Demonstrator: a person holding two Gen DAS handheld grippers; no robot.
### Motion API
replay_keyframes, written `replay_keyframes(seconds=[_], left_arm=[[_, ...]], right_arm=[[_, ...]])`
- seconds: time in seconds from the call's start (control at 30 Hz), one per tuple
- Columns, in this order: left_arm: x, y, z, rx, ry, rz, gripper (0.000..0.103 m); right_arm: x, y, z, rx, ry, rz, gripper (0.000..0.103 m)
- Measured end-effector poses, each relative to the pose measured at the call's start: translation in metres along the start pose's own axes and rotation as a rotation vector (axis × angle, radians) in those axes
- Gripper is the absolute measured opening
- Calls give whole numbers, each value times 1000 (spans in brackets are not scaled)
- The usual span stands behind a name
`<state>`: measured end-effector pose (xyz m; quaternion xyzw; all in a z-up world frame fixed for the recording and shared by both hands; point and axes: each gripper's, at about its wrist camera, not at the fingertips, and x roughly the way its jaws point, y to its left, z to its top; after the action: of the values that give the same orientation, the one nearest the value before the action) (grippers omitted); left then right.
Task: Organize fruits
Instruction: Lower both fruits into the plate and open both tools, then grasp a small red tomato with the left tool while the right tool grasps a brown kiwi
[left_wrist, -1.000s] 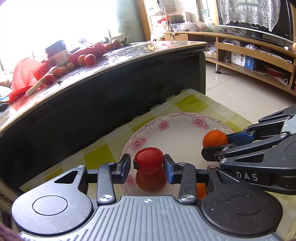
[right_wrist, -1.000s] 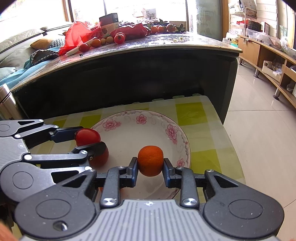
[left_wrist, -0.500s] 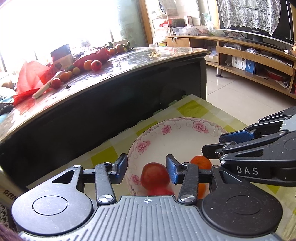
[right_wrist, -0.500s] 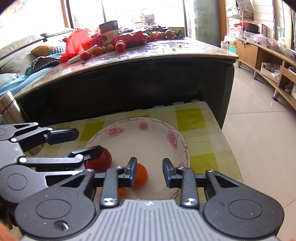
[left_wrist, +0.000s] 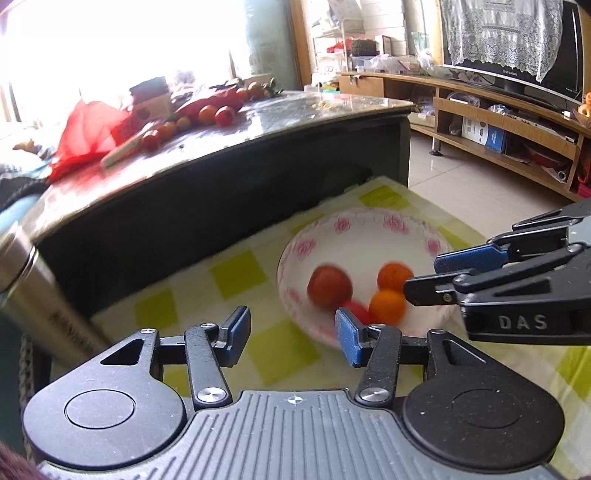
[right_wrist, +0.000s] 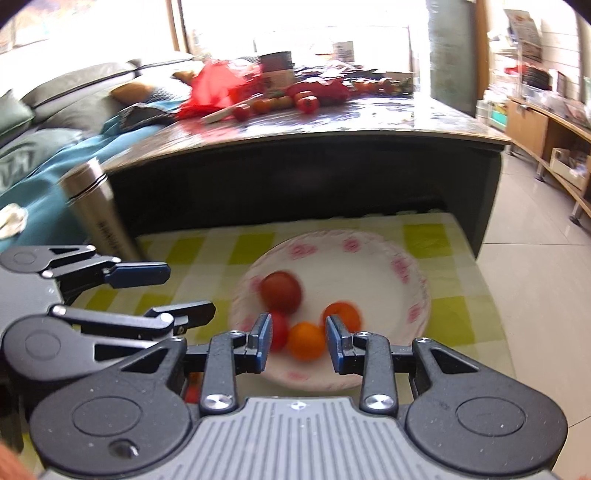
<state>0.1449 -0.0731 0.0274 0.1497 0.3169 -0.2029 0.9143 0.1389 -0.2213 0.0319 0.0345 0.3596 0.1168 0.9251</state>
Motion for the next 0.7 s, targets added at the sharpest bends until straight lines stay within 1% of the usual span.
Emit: replay_keyframes(seconds=[0.13, 0.2, 0.33, 0.47, 0.7], left_arm=[[-16, 7, -17, -18, 29, 0, 59], [-22, 8, -27, -26, 50, -17, 59], [-28, 4, -46, -9, 85, -42, 60], [-26, 3, -58, -16, 111, -73, 60], [-18, 1, -71, -8, 142, -117, 60]], right_arm=[[-2, 21, -18, -76, 47, 32, 37], [0, 31, -30, -133, 77, 39, 37], [11, 46, -48, -254, 126, 58, 37], [24, 51, -57, -296, 148, 74, 37], [49, 50, -52, -290, 165, 93, 37]])
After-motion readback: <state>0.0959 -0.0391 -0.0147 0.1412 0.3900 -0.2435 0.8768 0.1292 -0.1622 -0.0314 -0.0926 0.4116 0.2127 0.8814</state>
